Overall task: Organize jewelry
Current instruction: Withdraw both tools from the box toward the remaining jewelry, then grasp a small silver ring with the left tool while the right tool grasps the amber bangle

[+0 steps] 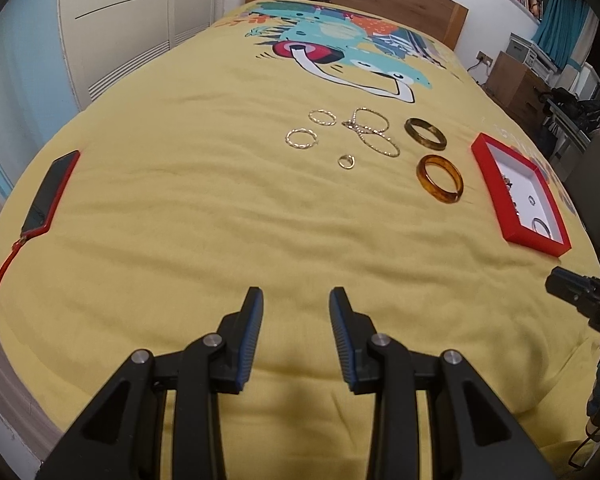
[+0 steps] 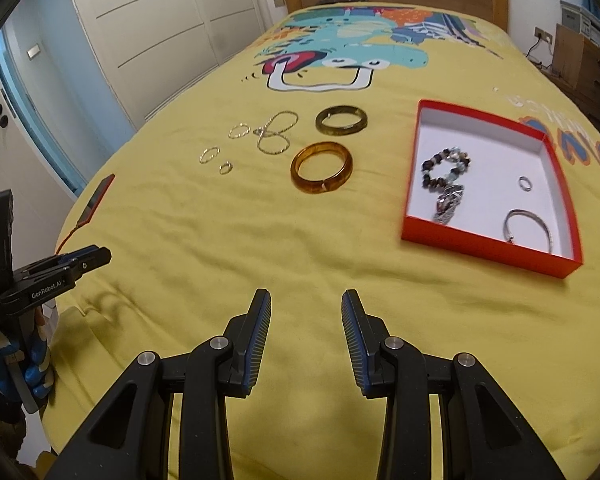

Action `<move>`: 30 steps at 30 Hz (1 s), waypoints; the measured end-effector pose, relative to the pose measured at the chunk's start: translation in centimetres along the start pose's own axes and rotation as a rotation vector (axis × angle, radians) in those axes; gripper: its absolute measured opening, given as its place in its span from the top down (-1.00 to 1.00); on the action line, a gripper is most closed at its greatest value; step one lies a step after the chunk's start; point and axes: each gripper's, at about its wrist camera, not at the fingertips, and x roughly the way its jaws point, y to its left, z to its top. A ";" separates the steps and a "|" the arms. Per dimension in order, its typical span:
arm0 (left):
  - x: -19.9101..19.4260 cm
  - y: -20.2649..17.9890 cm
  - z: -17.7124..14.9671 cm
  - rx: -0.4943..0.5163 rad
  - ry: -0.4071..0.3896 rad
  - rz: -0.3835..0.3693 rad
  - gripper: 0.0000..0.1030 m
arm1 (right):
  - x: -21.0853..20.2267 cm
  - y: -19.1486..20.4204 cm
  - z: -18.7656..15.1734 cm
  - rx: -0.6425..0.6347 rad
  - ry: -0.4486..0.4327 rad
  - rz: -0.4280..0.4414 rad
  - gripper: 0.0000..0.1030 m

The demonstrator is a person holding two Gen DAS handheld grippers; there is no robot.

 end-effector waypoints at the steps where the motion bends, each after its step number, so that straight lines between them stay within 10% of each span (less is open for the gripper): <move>1: 0.3 0.0 0.2 0.002 0.002 -0.001 0.37 | 0.5 0.1 0.2 -0.001 0.006 0.004 0.29; 30: 14.4 -5.3 11.8 0.098 0.073 -0.106 0.38 | 11.8 0.0 11.5 -0.087 0.028 0.077 0.29</move>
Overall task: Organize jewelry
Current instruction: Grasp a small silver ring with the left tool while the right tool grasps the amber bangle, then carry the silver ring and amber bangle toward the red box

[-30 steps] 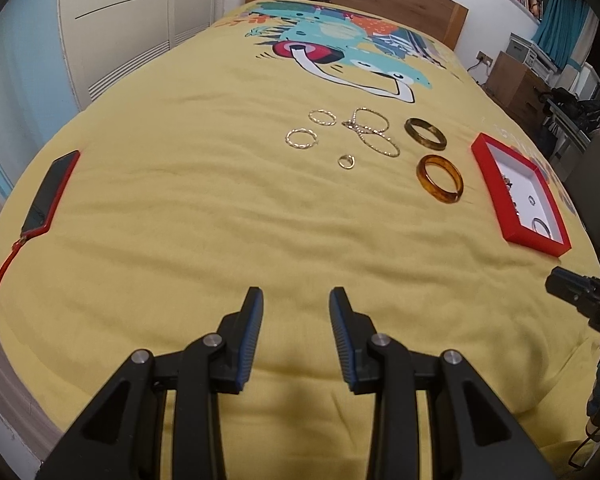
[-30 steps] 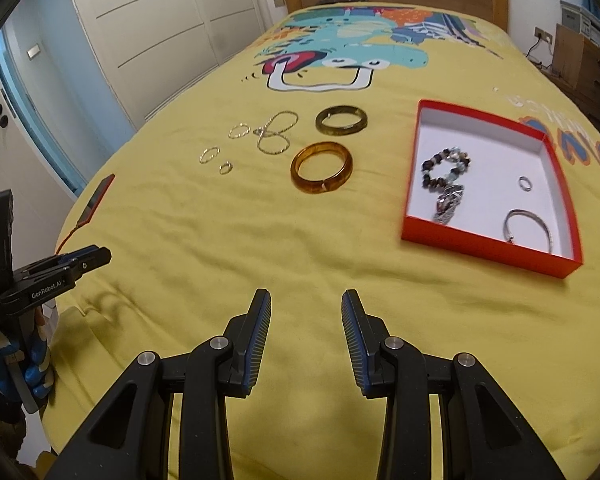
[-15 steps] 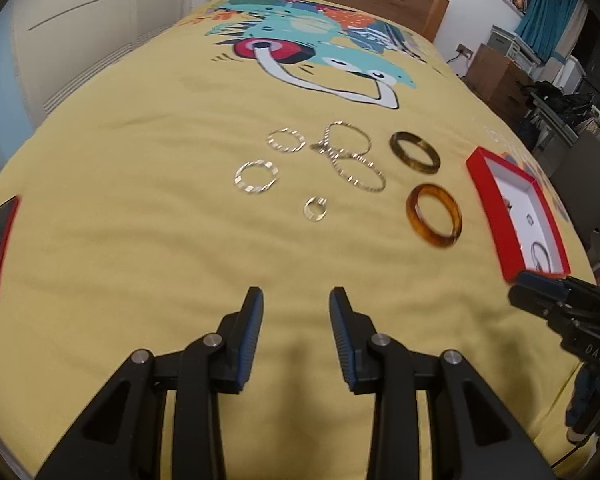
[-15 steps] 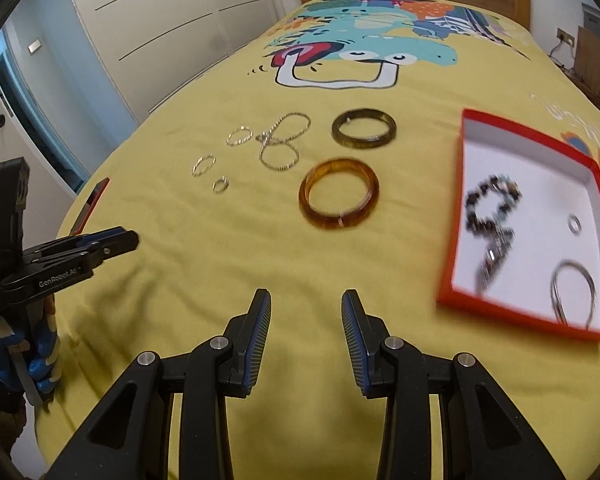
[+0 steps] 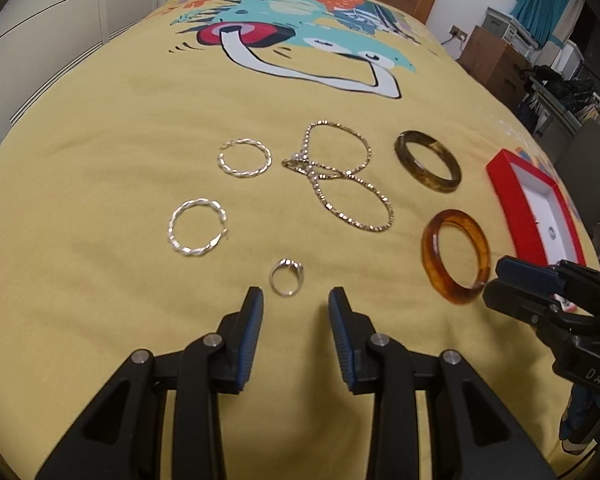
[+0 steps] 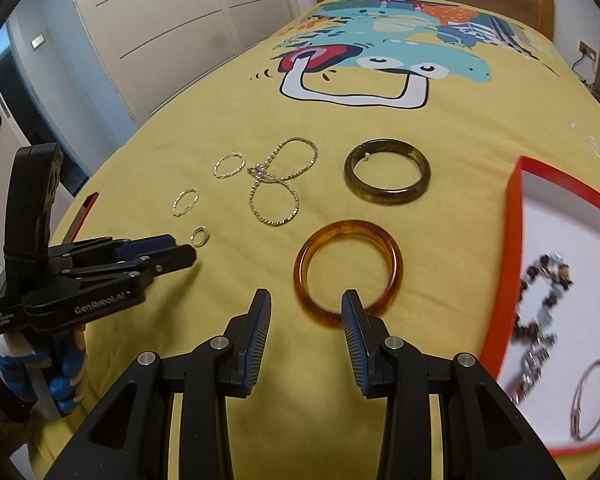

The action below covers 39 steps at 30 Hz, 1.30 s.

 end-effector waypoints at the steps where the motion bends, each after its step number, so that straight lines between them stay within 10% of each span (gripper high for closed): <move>1: 0.3 0.0 0.1 0.000 0.002 0.002 0.38 | 0.4 -0.1 0.2 -0.003 0.006 0.002 0.29; 13: 2.0 -0.3 0.0 0.013 0.000 0.014 0.64 | 5.4 -0.4 1.0 -0.013 0.106 0.019 0.30; 18: 1.6 -0.5 -0.2 0.008 -0.010 0.022 0.65 | 5.3 -0.6 1.1 -0.012 0.100 0.038 0.79; 39: -8.5 -2.8 -2.7 0.021 -0.114 0.044 0.65 | -5.9 2.2 -2.0 0.062 -0.091 0.157 0.83</move>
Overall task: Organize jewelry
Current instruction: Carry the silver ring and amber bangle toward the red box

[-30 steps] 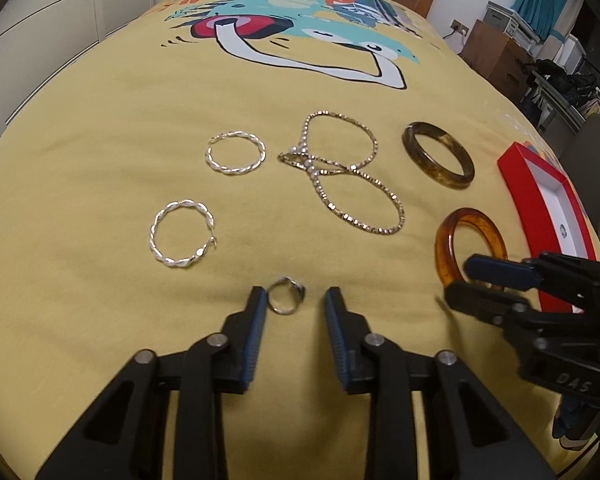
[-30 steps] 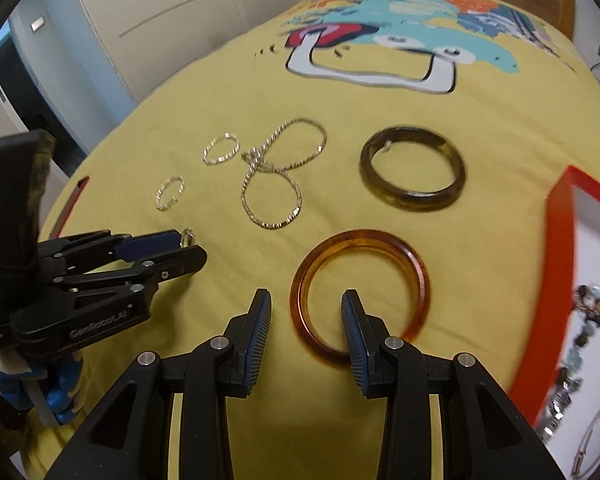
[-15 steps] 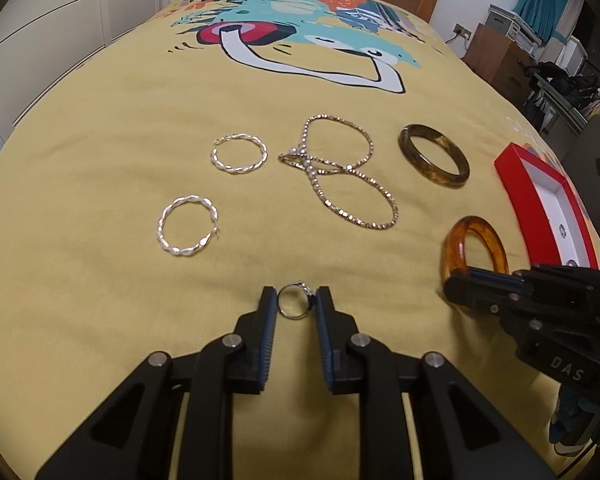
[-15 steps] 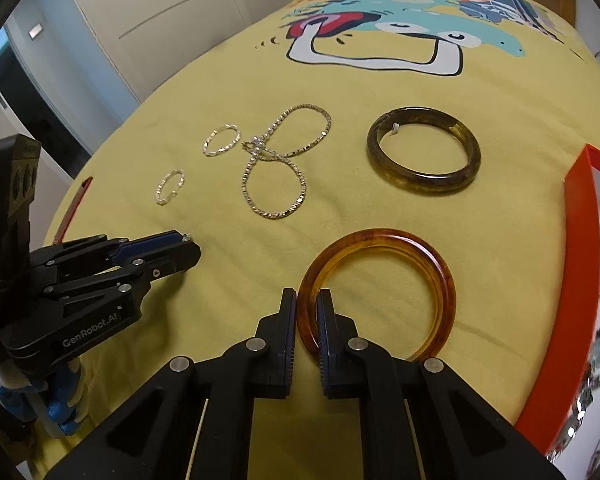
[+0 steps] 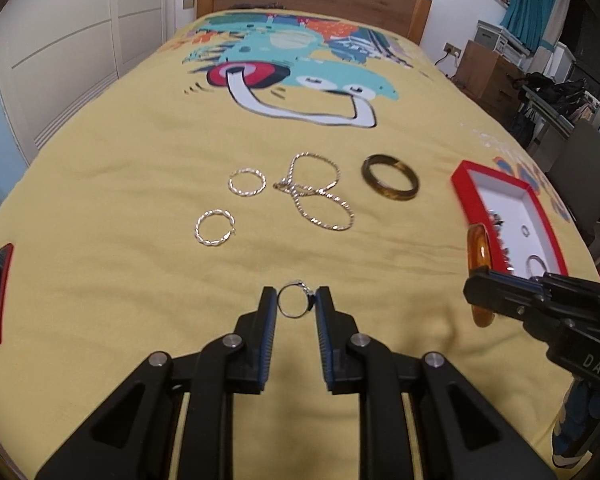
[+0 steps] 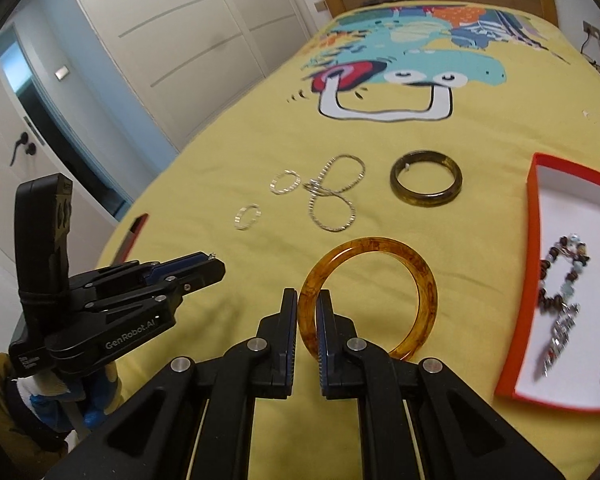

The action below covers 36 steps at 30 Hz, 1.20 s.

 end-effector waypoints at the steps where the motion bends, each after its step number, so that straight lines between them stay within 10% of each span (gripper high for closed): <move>1: -0.6 -0.3 -0.1 0.002 -0.007 0.000 0.65 | -0.9 0.4 -0.3 -0.005 -0.011 0.003 0.83; 18: -6.2 -10.3 -0.9 0.110 -0.059 -0.084 0.65 | -12.4 -4.7 -4.3 0.038 -0.146 -0.085 0.83; 36: 1.8 -25.6 1.5 0.290 0.040 -0.213 0.65 | -13.8 -17.4 -0.3 0.018 -0.091 -0.223 0.83</move>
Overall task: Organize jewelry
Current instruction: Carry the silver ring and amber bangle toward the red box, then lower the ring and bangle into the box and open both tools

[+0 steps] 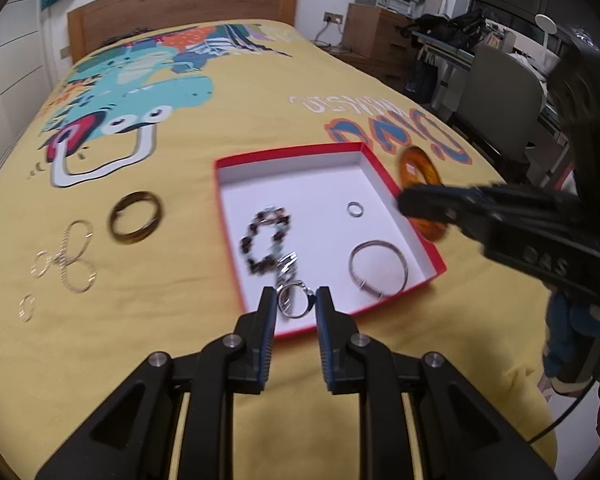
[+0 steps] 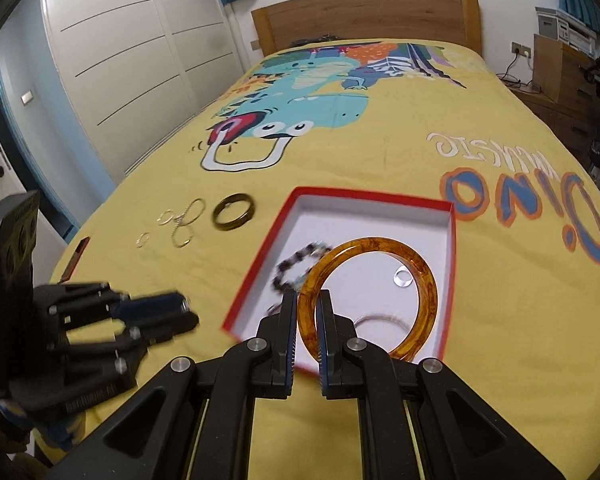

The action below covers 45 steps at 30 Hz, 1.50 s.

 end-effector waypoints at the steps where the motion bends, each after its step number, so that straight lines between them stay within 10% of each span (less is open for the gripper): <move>1: 0.8 -0.4 0.5 0.006 0.007 -0.005 0.65 | 0.6 -0.6 0.5 -0.004 0.004 0.003 0.83; 24: 12.5 -2.0 2.1 -0.013 0.154 -0.034 0.65 | 12.8 -7.4 3.9 0.038 0.172 0.024 0.82; 45: 9.3 -1.5 3.1 -0.054 0.118 -0.067 0.37 | 3.9 -9.6 3.4 0.177 0.020 -0.013 0.49</move>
